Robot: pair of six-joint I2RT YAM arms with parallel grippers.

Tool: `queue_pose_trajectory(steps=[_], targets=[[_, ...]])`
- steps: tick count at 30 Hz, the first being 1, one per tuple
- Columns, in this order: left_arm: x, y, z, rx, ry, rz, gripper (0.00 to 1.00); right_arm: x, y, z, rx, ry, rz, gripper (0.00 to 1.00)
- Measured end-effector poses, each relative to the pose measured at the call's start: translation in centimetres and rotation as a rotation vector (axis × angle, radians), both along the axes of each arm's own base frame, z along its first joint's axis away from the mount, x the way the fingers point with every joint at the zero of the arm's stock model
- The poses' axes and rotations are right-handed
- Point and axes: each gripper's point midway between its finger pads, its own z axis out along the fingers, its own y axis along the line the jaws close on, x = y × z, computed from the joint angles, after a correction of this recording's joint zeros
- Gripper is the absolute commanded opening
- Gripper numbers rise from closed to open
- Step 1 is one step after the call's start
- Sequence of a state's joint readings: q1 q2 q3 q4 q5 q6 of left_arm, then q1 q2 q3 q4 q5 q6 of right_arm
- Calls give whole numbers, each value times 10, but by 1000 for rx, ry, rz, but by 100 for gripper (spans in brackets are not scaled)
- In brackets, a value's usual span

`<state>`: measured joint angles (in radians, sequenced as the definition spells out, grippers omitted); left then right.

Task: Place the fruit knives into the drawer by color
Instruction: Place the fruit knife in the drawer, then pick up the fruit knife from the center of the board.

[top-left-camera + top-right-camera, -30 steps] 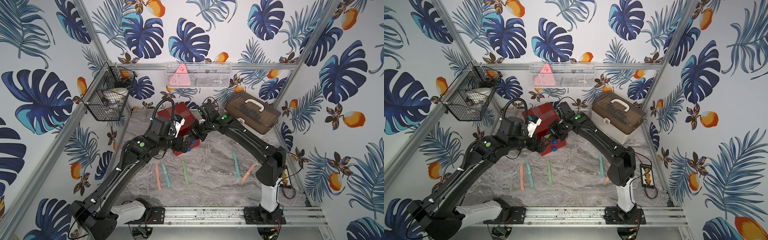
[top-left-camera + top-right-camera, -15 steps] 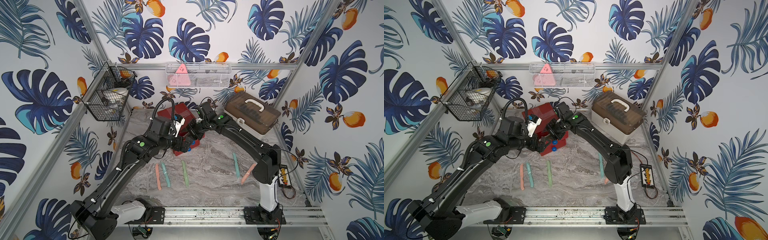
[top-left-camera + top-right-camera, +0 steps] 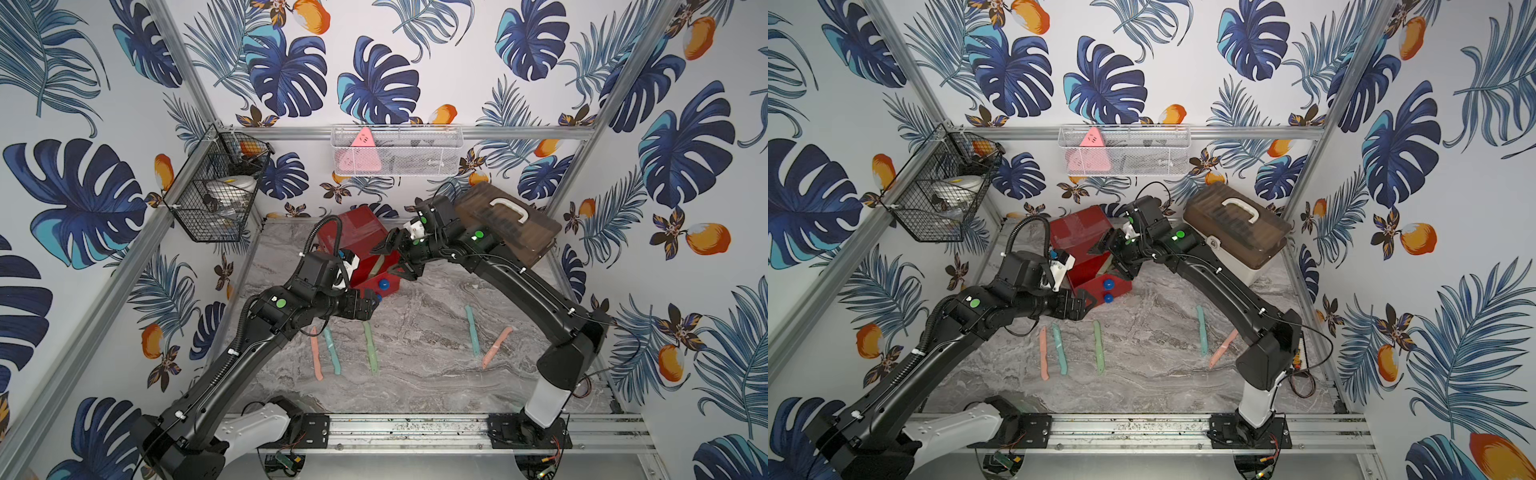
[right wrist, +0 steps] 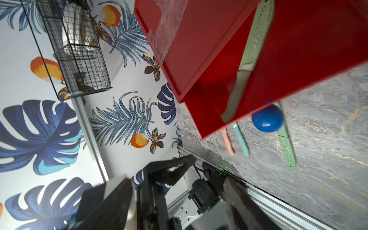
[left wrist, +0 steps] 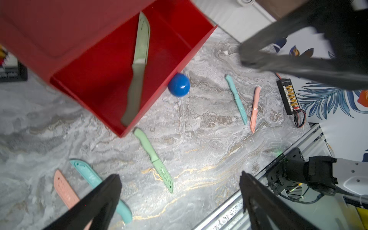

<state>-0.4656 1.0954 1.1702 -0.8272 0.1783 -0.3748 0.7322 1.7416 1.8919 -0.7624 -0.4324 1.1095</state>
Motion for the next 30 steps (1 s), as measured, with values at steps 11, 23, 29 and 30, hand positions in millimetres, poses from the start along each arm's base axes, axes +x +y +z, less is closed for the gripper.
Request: queue_pose_trajectory(steps=[11,23,29,30], targets=[[-35,9,-111,84,311,181,89,-76,-70,-33,-161,-112,107,96],[-37,-26,-187,223,255,257,56,-96,-94,-61,-266,-130,141,96],[-22,-42,-189,297,156,283,55,-99,-98,-62,-288,-146,163,96],[-21,-41,-189,307,146,296,55,-99,-99,-62,-288,-152,165,96]])
